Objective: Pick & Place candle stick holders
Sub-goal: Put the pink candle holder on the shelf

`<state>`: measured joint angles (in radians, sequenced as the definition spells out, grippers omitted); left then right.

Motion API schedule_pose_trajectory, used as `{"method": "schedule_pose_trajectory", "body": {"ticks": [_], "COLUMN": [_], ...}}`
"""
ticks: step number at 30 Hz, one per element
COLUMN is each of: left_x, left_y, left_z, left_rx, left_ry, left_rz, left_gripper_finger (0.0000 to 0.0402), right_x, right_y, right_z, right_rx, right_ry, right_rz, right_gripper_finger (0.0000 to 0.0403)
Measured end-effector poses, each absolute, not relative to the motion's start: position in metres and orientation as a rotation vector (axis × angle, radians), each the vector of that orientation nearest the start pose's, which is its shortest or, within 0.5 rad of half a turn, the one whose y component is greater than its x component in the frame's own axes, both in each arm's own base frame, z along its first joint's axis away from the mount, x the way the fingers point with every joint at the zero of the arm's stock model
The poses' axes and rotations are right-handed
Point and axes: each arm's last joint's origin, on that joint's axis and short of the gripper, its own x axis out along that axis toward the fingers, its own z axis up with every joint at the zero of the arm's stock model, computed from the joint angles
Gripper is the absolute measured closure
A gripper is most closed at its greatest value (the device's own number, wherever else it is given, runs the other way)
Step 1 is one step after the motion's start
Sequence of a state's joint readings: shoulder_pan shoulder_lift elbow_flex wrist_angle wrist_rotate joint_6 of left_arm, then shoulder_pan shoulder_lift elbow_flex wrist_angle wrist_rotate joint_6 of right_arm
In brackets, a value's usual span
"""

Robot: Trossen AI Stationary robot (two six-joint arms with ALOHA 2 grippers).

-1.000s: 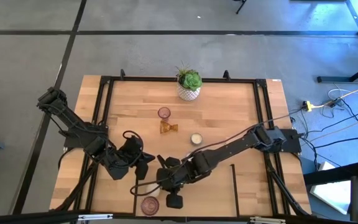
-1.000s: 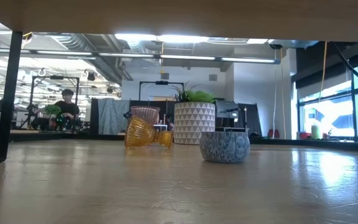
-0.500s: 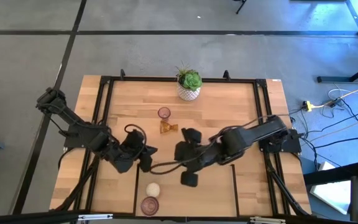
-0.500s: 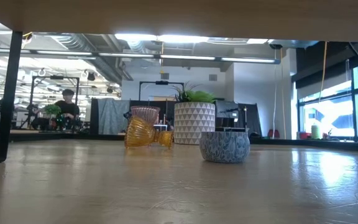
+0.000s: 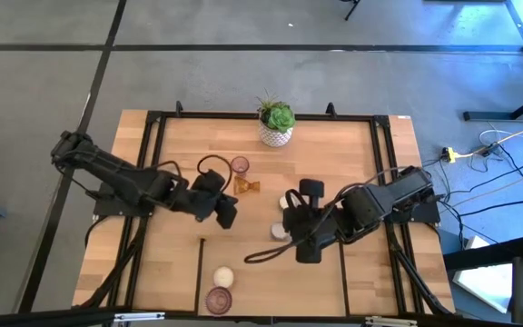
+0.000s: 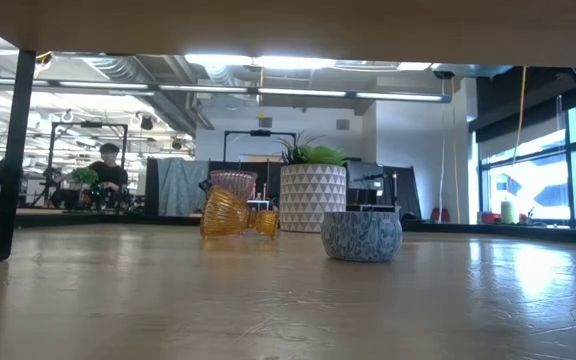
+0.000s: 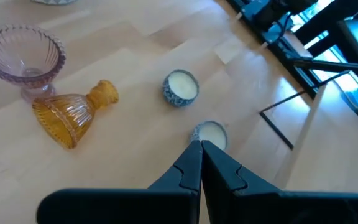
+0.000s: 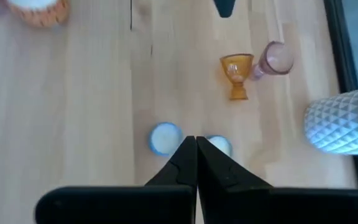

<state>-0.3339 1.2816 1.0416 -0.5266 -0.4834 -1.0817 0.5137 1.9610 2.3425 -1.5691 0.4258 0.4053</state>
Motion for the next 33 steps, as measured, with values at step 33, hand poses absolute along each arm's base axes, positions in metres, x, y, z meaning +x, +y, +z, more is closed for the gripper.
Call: {"method": "schedule_pose_trajectory", "body": {"ticks": [33], "left_x": [0.242], "left_y": [-0.031], "left_z": [0.273], "left_rx": [-1.131], "left_ry": [0.555], "left_rz": [0.963], "left_gripper_finger": [0.04], "right_x": [0.257], "right_y": [0.047], "right_z": [0.344], "right_rx": [0.188], "right_ry": [0.501], "right_rz": [-0.008], "right_gripper_finger": [0.0403]}}
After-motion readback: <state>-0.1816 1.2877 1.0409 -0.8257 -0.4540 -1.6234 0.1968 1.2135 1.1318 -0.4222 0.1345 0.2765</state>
